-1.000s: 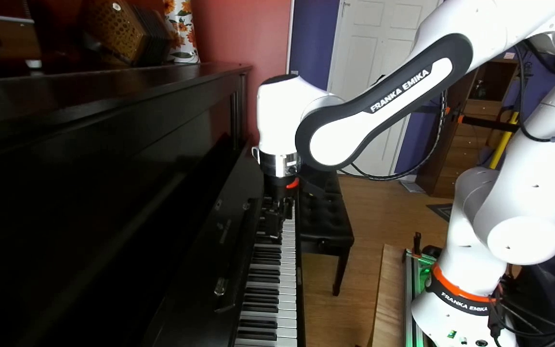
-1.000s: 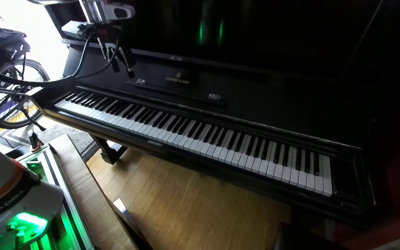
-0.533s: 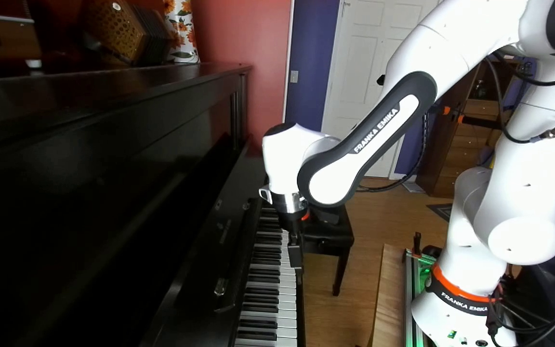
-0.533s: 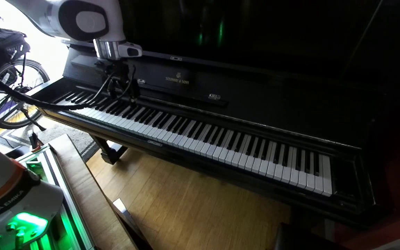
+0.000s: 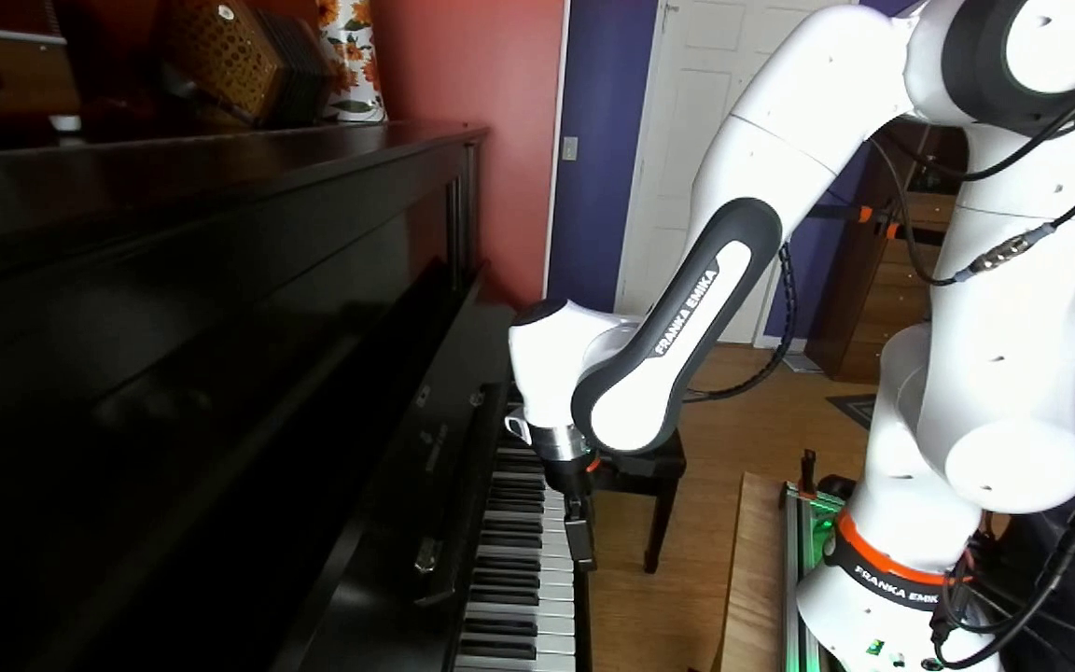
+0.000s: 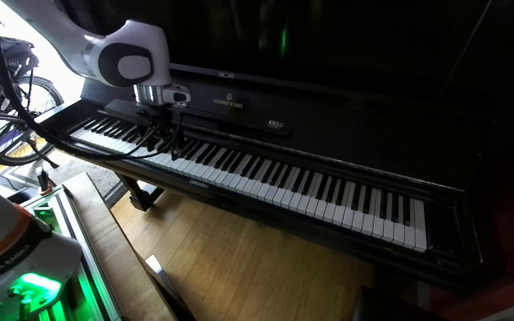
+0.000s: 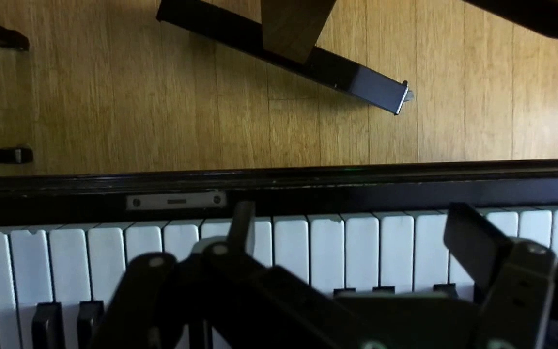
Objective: Press a key on the keyboard
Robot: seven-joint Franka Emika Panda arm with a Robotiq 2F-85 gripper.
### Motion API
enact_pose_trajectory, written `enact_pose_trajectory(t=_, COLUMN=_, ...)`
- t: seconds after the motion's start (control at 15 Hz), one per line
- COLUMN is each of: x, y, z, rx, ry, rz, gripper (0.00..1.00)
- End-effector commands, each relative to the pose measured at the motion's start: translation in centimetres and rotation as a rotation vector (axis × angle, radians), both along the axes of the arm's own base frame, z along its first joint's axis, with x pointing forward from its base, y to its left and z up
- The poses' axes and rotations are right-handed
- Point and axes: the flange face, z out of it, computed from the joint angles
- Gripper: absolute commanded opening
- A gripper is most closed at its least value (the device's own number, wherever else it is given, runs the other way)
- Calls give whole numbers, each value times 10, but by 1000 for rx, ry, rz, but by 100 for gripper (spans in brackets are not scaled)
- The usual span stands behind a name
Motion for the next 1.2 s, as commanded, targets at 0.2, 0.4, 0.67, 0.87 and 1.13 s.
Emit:
enact_pose_trajectory(t=0.2, x=5, y=-11, z=-5, rx=16, ry=-29, rz=-11, gripper=100)
enact_pose_trajectory(t=0.4, x=9, y=-18, z=-9, rx=34, ry=-54, rz=-7, gripper=74)
enact_pose_trajectory(t=0.67, x=13, y=-28, z=-19, rx=59, ry=-67, rz=17, gripper=42)
enact_pose_trajectory(t=0.87, x=16, y=-33, z=-27, rx=75, ry=-81, rz=34, gripper=19)
enact_pose_trajectory(t=1.13, x=20, y=-40, z=-39, rx=83, ry=-96, rz=47, gripper=0)
